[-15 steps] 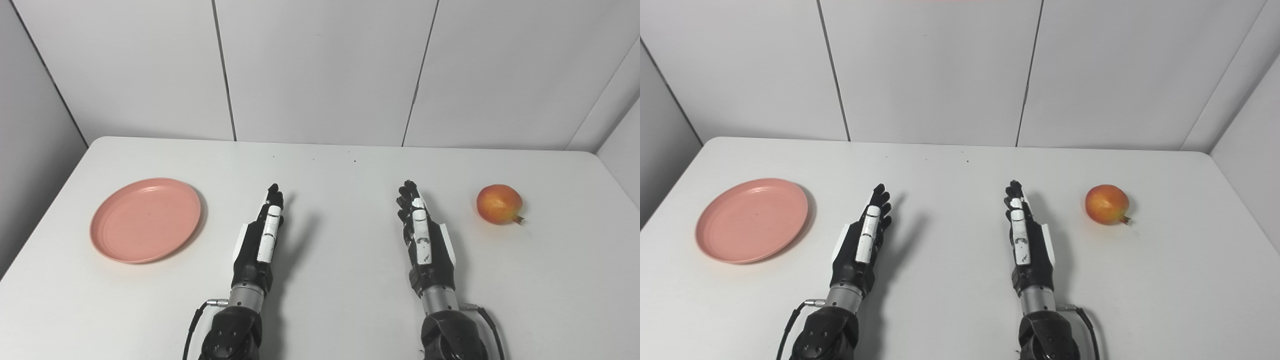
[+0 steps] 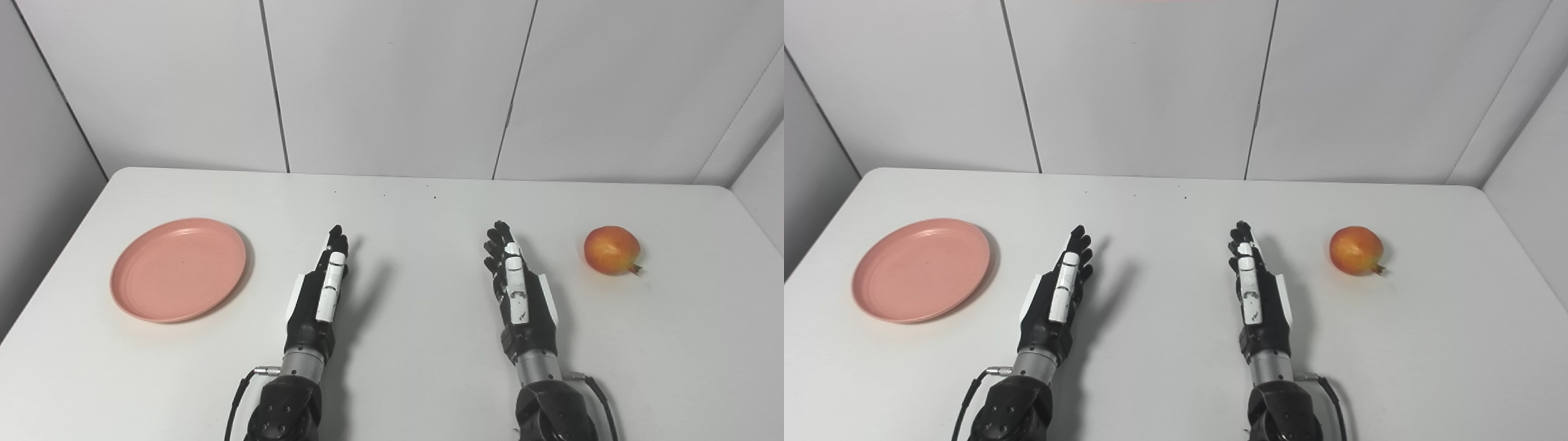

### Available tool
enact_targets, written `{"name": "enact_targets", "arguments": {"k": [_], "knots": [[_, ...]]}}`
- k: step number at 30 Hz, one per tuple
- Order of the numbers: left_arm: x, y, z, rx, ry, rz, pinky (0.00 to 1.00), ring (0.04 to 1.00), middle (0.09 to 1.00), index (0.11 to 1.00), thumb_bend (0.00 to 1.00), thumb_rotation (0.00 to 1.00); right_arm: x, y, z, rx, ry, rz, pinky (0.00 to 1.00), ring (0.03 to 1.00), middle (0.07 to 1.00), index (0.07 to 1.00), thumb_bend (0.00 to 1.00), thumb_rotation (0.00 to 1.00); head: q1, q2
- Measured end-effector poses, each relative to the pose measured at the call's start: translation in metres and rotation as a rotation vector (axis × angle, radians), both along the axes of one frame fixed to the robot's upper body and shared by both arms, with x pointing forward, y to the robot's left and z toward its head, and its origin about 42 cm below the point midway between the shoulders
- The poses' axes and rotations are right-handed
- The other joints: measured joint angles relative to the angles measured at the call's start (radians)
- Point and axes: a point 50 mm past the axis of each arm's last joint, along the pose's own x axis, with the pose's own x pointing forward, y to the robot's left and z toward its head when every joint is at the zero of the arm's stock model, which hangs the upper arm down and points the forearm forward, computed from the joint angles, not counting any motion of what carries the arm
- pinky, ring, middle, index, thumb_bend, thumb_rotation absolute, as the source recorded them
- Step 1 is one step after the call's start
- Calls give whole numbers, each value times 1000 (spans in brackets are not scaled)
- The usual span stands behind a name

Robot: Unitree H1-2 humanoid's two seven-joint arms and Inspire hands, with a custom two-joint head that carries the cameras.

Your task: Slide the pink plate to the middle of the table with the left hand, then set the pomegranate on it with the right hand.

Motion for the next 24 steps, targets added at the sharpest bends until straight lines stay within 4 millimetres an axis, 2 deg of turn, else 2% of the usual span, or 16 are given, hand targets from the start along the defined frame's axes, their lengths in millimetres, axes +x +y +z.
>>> {"name": "enact_targets", "arguments": {"k": [21,24], "knots": [[0,0,0,-1,-2,-1,1000,1000,1000,1000,521,1000,0,-1,0,-2,1,-1,973,952,941,939,545,1000,15,-8],[0,-1,-1,0,-4,-3,1000,1000,1000,1000,511,1000,0,-1,0,-3,1,-1,981,951,942,940,556,1000,63,-14]]}}
